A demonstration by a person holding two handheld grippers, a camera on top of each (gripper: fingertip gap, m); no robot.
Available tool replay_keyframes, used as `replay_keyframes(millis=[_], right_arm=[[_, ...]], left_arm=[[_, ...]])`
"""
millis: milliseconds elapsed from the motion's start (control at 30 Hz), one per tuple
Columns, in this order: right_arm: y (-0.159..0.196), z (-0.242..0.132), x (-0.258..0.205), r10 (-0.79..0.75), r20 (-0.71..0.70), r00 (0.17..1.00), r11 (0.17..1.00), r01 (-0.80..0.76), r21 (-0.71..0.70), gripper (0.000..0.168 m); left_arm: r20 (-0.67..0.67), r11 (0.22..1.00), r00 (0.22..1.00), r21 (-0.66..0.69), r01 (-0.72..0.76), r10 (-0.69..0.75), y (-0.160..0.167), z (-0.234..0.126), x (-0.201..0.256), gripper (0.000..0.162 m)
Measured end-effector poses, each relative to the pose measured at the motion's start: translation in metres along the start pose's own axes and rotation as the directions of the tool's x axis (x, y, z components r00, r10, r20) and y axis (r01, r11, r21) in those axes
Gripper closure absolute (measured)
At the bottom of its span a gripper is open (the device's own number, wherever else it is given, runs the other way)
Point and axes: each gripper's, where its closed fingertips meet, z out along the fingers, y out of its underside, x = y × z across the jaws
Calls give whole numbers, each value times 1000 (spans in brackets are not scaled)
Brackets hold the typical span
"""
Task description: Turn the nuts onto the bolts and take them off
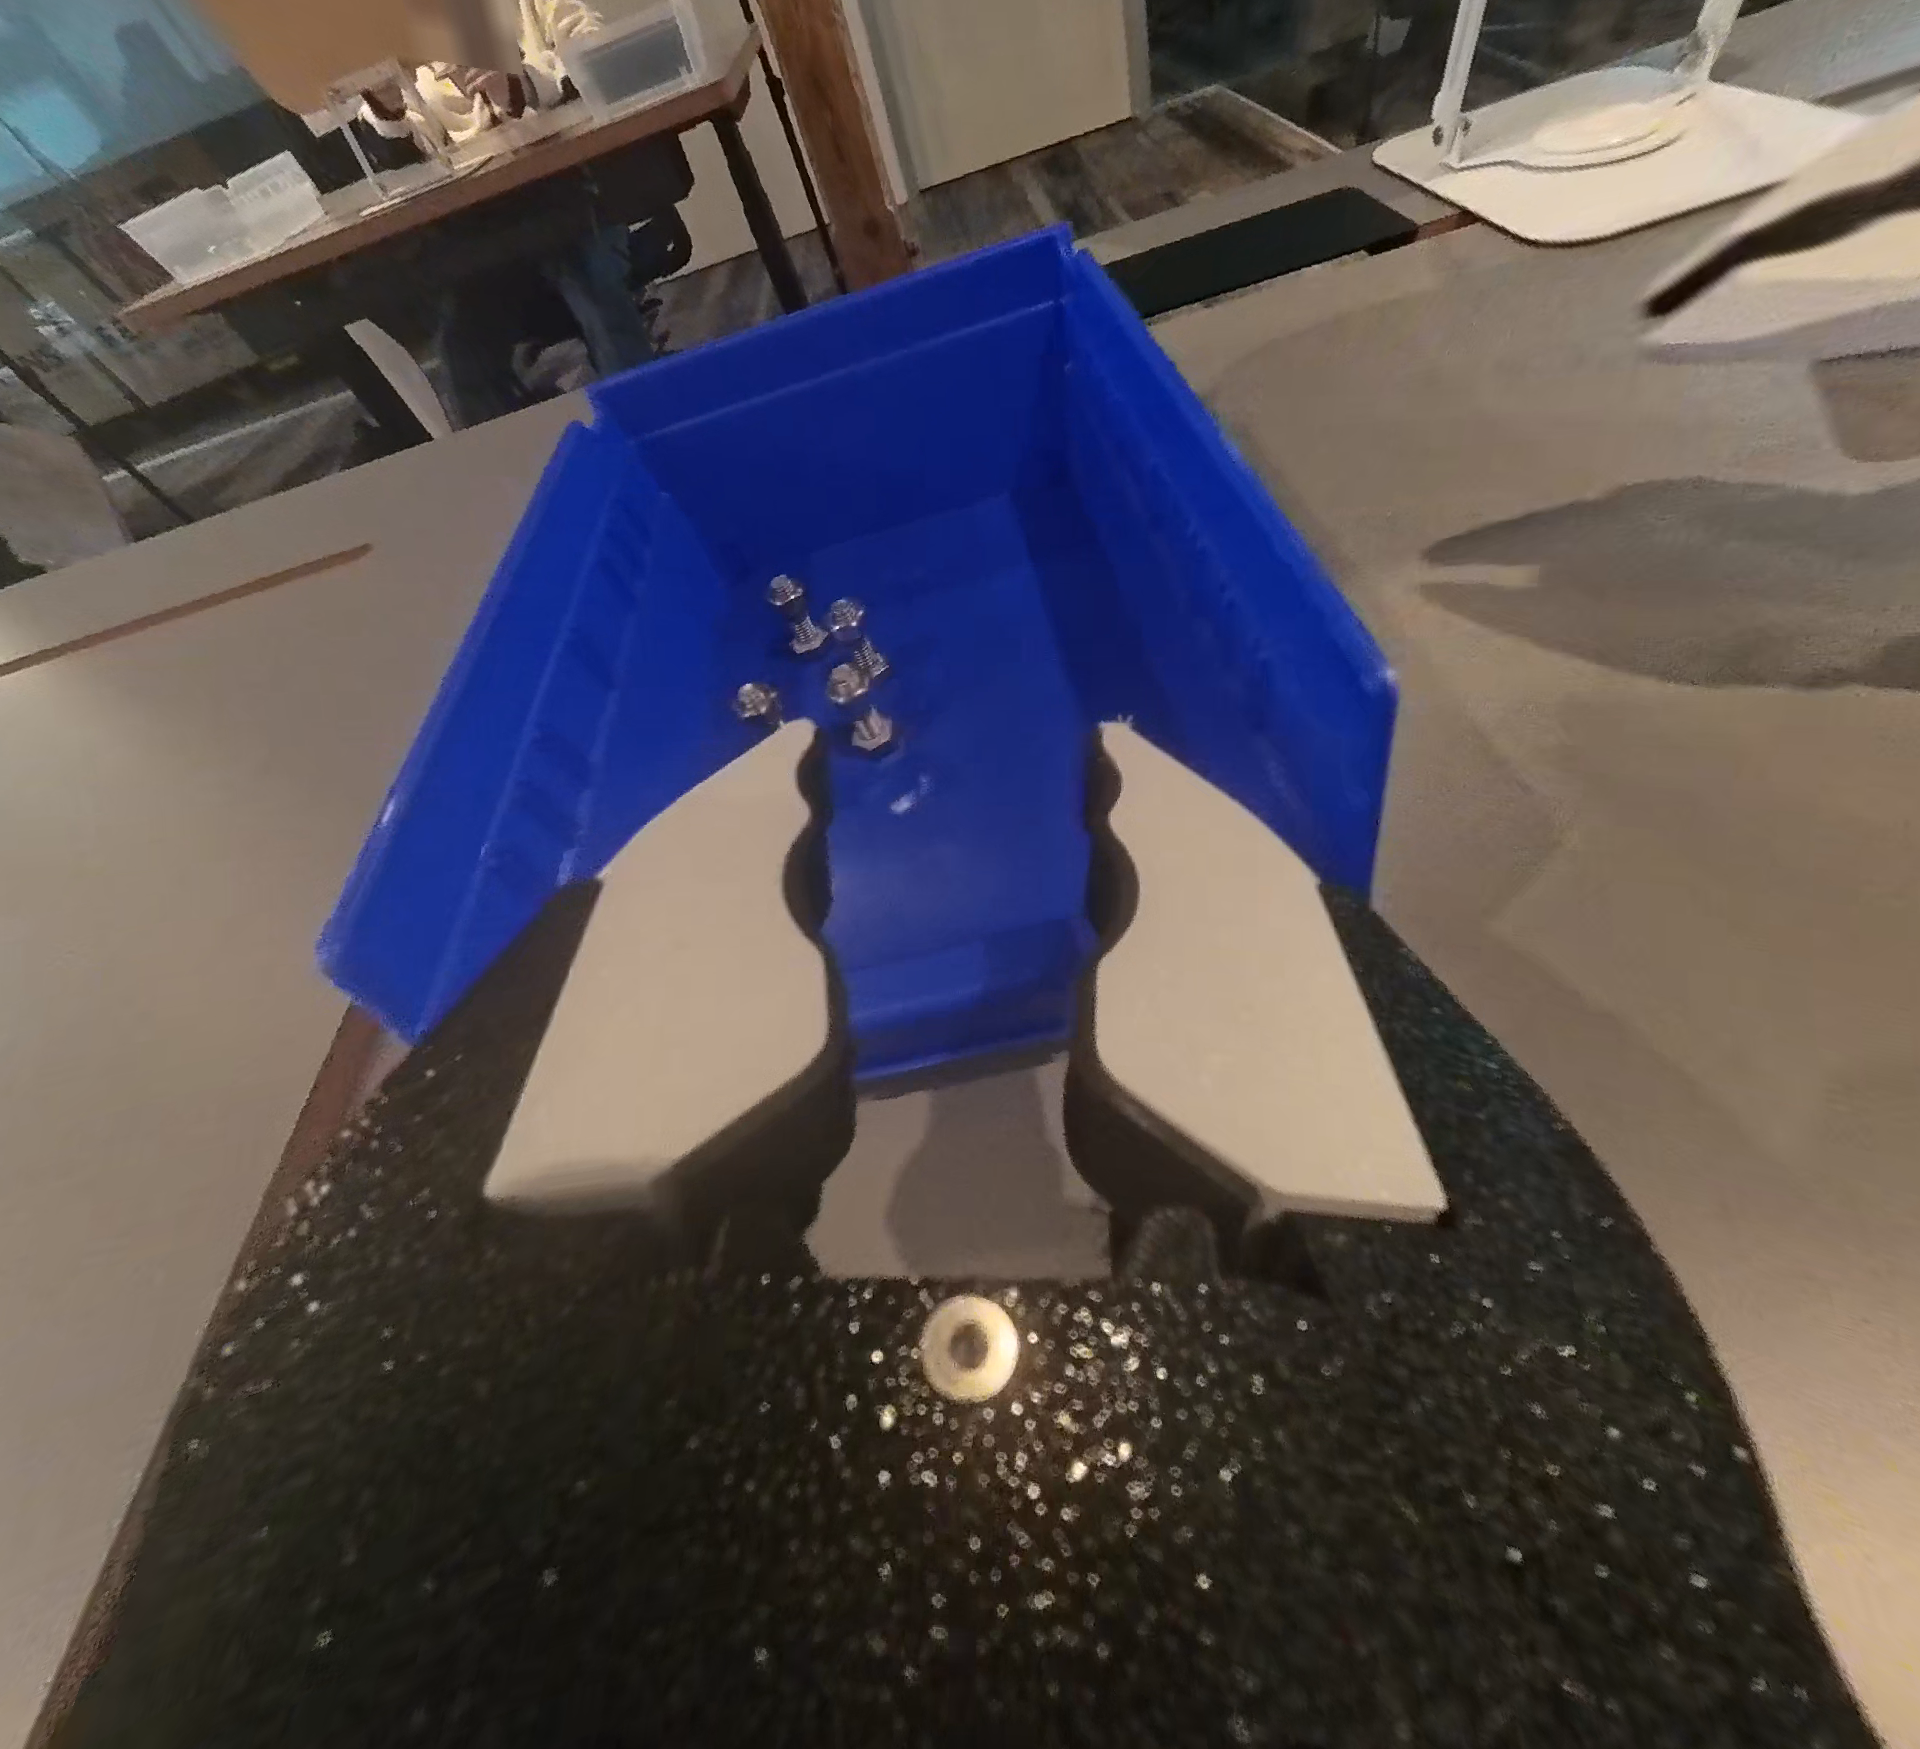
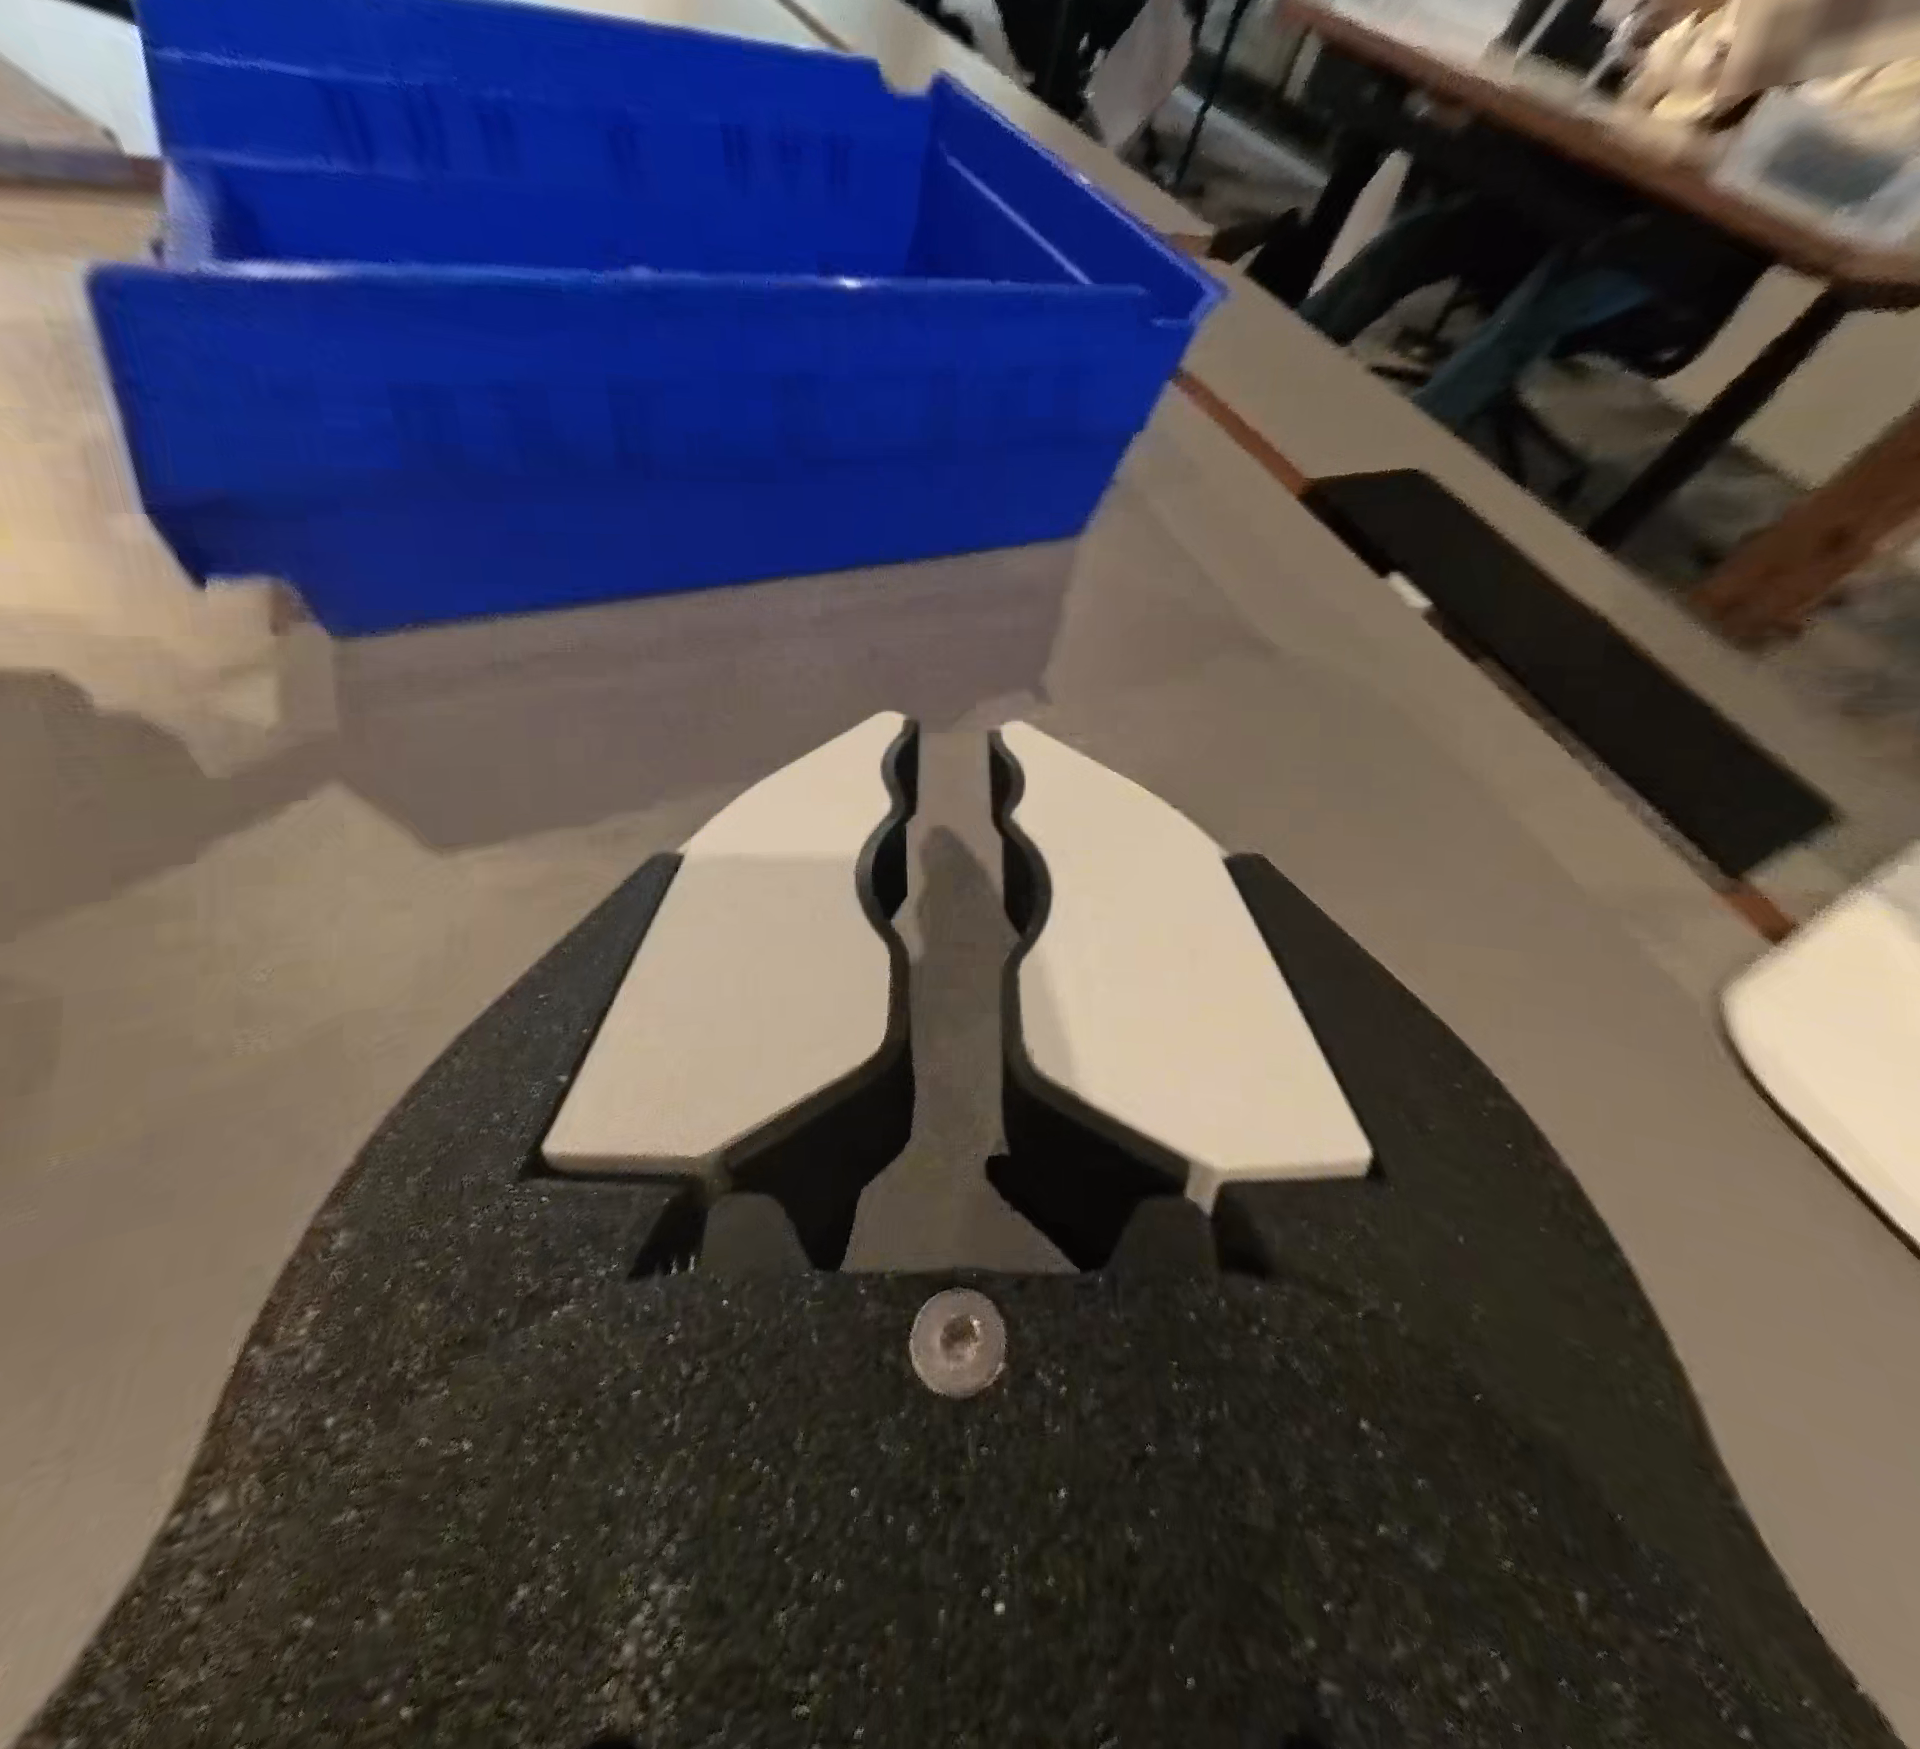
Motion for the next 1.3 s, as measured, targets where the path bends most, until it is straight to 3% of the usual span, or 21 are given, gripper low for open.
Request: replay_keyframes(millis=[133,233,533,767,933,1100,1300], right_arm=[[16,-48,7,19,-77,997,997,-13,79,151],[23,-63,10,52,-112,992,988,-34,150,144],[22,-60,5,56,-68,996,983,-43,177,140],[23,-57,-1,13,-71,997,987,-1,158,140],[20,-59,0,33,-62,998,983,-21,184,140],[19,-61,1,51,-58,997,979,-38,202,140],[18,-61,1,58,-53,997,977,-46,207,140]], left_arm=[[-4,1000,1000,-4,0,0,-3,3,8,116],[-1,1000,1000,-28,-1,1,-7,8,11,115],[-45,987,999,-159,-37,30,-10,35,-12,118],[-275,903,944,-334,-272,183,9,62,-27,137],[-432,835,893,-441,-330,124,36,81,-16,135],[-390,754,914,-566,-334,111,62,101,-30,126],[-346,731,935,-620,-286,73,72,120,-38,129]])
